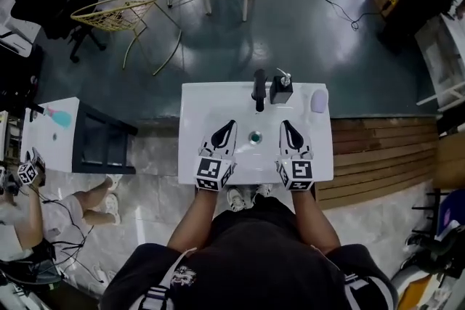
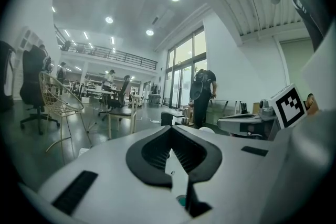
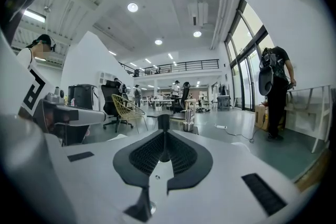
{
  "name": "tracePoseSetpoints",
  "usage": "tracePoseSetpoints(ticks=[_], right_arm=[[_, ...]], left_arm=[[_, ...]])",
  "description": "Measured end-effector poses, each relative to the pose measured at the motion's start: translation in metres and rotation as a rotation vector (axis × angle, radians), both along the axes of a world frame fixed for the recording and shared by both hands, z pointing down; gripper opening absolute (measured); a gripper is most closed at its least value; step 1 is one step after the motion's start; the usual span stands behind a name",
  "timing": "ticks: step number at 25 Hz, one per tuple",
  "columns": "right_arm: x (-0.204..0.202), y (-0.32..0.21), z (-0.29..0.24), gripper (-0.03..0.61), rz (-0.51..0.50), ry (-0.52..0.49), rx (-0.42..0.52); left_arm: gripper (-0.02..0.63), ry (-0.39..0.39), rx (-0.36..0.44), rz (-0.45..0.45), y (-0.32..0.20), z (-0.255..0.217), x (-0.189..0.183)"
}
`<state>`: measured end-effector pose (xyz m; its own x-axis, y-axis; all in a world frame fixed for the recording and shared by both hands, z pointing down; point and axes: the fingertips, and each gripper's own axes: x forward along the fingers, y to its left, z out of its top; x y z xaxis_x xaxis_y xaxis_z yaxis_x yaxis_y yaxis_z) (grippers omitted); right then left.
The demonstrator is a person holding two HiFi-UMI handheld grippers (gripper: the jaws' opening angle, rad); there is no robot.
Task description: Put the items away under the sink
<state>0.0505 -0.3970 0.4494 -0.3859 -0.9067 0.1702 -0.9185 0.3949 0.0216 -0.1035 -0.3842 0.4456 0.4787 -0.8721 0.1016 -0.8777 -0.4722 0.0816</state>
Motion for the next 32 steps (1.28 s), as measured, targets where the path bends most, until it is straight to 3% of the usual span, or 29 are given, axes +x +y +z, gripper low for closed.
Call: tracePoseSetpoints(ticks=[7,13,17,32], right_arm=[[0.01,-0.042,0.013,0.047,0.051,-0.079,-0.044],[0.012,-0.073,0.031,0.239,0.071,-0.069,-0.067],[0.013,-0.087,0.045,0.304,0.083,-0.037,-0.08],[0.006,-0.147,0.078,0.357,0.089,0.077,-0.109]], left_arm=[[0.006,-0.016,-0.025,-0.014,-0.032,0.009,0.007],[0.006,-0.027,-0.046,-0.021,-0.051,0.023,0.01],[0.006,-0.04,-0.069,-0.032,-0.055,0.035,0.009],[0.006,-0.082,-0.111,-0.042,-0.075,0.062,0.004]])
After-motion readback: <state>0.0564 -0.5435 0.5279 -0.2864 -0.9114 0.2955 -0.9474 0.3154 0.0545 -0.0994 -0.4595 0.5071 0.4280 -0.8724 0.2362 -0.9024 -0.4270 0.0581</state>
